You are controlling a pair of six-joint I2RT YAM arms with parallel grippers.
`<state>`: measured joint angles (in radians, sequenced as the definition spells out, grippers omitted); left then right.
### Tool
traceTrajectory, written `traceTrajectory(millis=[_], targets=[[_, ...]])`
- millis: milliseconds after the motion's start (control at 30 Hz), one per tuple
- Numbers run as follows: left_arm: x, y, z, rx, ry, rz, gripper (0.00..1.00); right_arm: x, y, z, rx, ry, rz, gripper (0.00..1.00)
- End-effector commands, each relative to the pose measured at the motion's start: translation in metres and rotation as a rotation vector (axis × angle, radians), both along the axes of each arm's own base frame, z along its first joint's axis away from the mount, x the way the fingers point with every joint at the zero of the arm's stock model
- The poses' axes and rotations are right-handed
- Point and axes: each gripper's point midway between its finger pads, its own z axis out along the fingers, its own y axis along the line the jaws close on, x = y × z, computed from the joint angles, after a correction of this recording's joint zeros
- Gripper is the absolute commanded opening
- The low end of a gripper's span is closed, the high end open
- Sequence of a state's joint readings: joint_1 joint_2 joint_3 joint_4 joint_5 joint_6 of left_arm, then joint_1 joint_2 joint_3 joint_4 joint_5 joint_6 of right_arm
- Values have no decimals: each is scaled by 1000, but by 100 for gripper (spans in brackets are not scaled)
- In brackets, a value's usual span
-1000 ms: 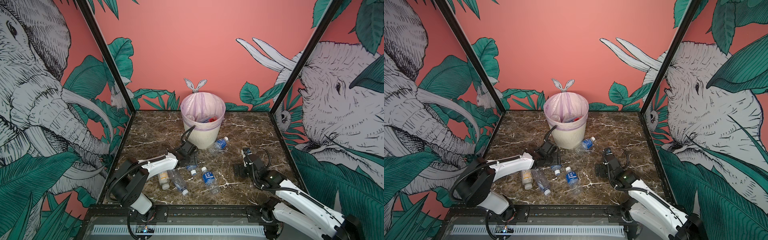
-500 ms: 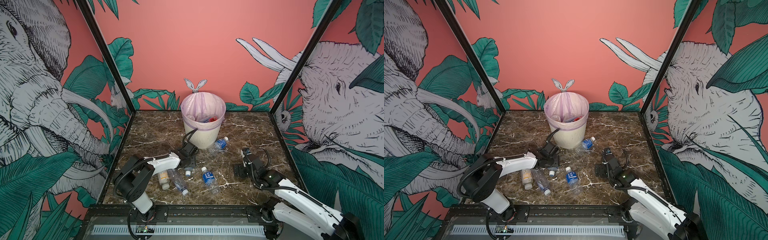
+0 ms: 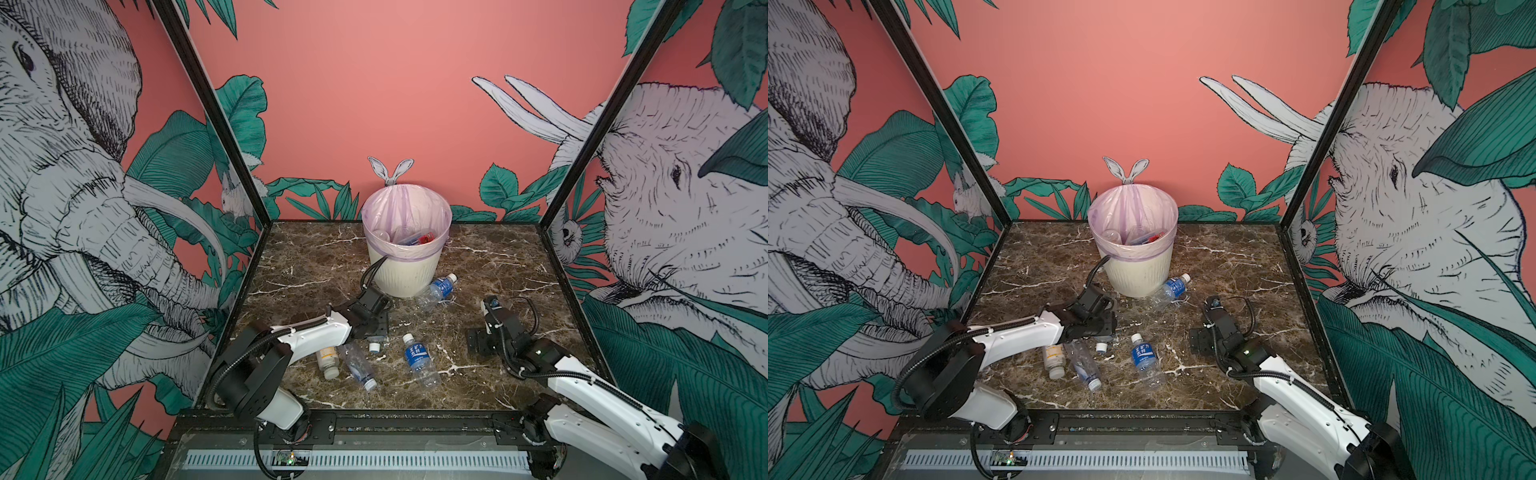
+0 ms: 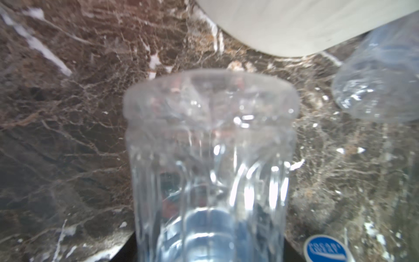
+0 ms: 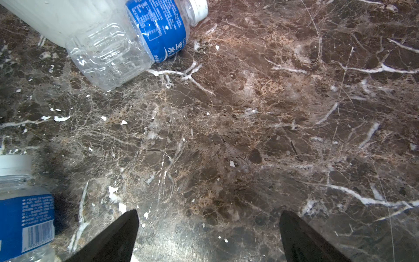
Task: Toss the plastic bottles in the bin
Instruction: 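Lift the small bottle with the left gripper toward the bin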
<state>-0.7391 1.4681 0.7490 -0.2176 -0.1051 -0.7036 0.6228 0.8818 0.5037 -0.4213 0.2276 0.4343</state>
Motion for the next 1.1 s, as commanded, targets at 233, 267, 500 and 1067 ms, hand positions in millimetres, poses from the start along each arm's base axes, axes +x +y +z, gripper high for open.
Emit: traceTrajectory(millis=[233,267,500,1067], targets=[[-5,4,37,-93,-184,-73,49,8,5,11,21,-35,-6,99],[-7,1,41,-117,-208,-96,49,8,5,11,20,-34,-7,99],[-16,-1,65,-180,-337,-192,50,8,5,10,16,-29,-5,99],[-33,34,151,-199,-615,-201,52,8,6,9,14,-24,-1,99]])
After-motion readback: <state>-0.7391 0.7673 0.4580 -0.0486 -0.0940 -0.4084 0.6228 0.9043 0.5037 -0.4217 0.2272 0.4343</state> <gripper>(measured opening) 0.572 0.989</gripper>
